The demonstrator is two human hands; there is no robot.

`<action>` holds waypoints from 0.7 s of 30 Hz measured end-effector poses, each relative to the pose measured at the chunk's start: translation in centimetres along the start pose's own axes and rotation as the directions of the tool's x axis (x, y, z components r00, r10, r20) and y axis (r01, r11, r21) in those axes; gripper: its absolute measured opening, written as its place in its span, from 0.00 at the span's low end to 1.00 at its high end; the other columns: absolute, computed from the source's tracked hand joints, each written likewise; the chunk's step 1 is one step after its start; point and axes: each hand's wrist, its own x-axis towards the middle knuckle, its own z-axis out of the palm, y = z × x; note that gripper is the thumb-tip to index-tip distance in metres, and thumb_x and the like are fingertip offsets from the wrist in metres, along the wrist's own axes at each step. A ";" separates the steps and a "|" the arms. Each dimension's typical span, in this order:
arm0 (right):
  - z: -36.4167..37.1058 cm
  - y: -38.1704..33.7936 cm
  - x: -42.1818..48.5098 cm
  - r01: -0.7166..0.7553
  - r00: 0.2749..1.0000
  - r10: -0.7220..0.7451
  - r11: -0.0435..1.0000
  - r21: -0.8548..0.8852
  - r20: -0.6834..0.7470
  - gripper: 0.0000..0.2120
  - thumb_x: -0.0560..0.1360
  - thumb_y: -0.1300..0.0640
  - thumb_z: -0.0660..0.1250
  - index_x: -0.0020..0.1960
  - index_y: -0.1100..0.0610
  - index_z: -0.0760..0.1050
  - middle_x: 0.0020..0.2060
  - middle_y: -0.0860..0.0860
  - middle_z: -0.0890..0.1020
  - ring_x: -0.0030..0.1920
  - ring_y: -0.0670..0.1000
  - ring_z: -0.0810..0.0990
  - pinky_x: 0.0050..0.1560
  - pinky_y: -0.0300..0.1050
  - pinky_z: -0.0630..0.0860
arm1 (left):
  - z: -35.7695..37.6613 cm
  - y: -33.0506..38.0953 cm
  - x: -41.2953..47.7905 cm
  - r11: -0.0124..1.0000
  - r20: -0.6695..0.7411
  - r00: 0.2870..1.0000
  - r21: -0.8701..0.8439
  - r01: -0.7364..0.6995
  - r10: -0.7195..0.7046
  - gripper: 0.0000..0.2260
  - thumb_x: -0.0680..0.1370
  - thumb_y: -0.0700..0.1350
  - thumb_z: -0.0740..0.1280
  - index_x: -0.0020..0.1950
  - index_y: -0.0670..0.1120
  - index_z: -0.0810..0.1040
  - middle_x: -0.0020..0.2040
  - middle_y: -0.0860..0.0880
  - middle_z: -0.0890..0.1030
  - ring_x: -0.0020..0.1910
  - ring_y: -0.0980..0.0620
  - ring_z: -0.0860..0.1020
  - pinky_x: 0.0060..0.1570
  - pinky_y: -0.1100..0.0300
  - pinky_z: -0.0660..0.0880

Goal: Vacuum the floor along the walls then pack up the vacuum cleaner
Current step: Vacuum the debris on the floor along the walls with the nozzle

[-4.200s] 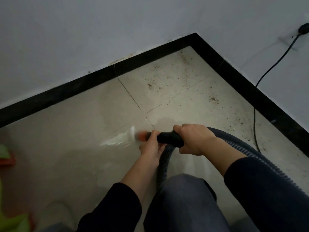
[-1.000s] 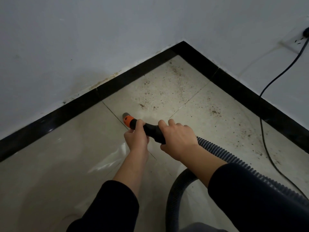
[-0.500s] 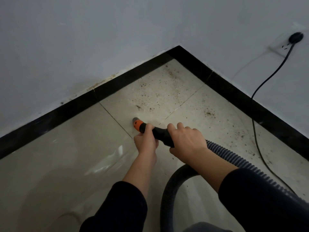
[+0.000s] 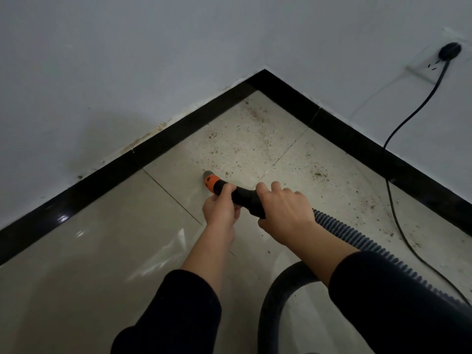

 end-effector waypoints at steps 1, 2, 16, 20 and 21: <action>0.1 -0.3 0.3 0.000 1.000 0.000 1.000 0.005 0.000 0.24 0.76 0.51 0.66 0.67 0.55 0.62 0.55 0.55 0.74 0.50 0.55 0.77 0.43 0.45 0.66 | -0.2 0.3 0.2 1.000 -0.004 1.000 0.002 -0.002 0.002 0.08 0.76 0.44 0.69 0.52 0.42 0.79 0.50 0.41 0.84 0.42 0.52 0.81 0.39 0.62 0.78; 0.1 -0.7 0.5 0.003 1.000 -0.003 1.000 0.010 0.001 0.24 0.76 0.51 0.66 0.67 0.55 0.62 0.55 0.55 0.74 0.50 0.55 0.77 0.43 0.45 0.66 | -0.5 0.6 0.5 1.000 -0.008 1.000 0.005 -0.004 0.004 0.07 0.76 0.44 0.69 0.51 0.43 0.79 0.50 0.41 0.84 0.42 0.52 0.81 0.39 0.62 0.78; -0.3 -4.9 4.0 0.069 0.998 -0.069 0.994 0.088 -0.007 0.24 0.75 0.51 0.67 0.67 0.54 0.62 0.56 0.55 0.74 0.51 0.56 0.77 0.45 0.47 0.68 | -3.5 4.1 2.5 0.997 -0.104 0.993 -0.038 -0.067 0.062 0.06 0.75 0.43 0.68 0.50 0.44 0.77 0.49 0.42 0.83 0.44 0.52 0.81 0.45 0.60 0.79; -0.4 -5.8 4.6 0.075 0.997 -0.075 0.992 0.104 -0.004 0.24 0.74 0.51 0.68 0.65 0.54 0.63 0.55 0.54 0.73 0.50 0.56 0.77 0.44 0.47 0.69 | -4.2 4.7 2.9 0.995 -0.114 0.991 -0.061 -0.074 0.066 0.11 0.75 0.43 0.69 0.56 0.43 0.76 0.49 0.42 0.83 0.44 0.51 0.81 0.45 0.60 0.79; -0.4 -6.0 4.7 0.077 0.997 -0.077 0.991 0.109 -0.002 0.23 0.74 0.51 0.68 0.65 0.54 0.63 0.55 0.54 0.74 0.50 0.56 0.77 0.44 0.47 0.69 | -4.4 4.8 3.1 0.995 -0.116 0.991 -0.066 -0.076 0.068 0.11 0.75 0.43 0.69 0.57 0.43 0.76 0.49 0.42 0.83 0.45 0.51 0.81 0.45 0.60 0.79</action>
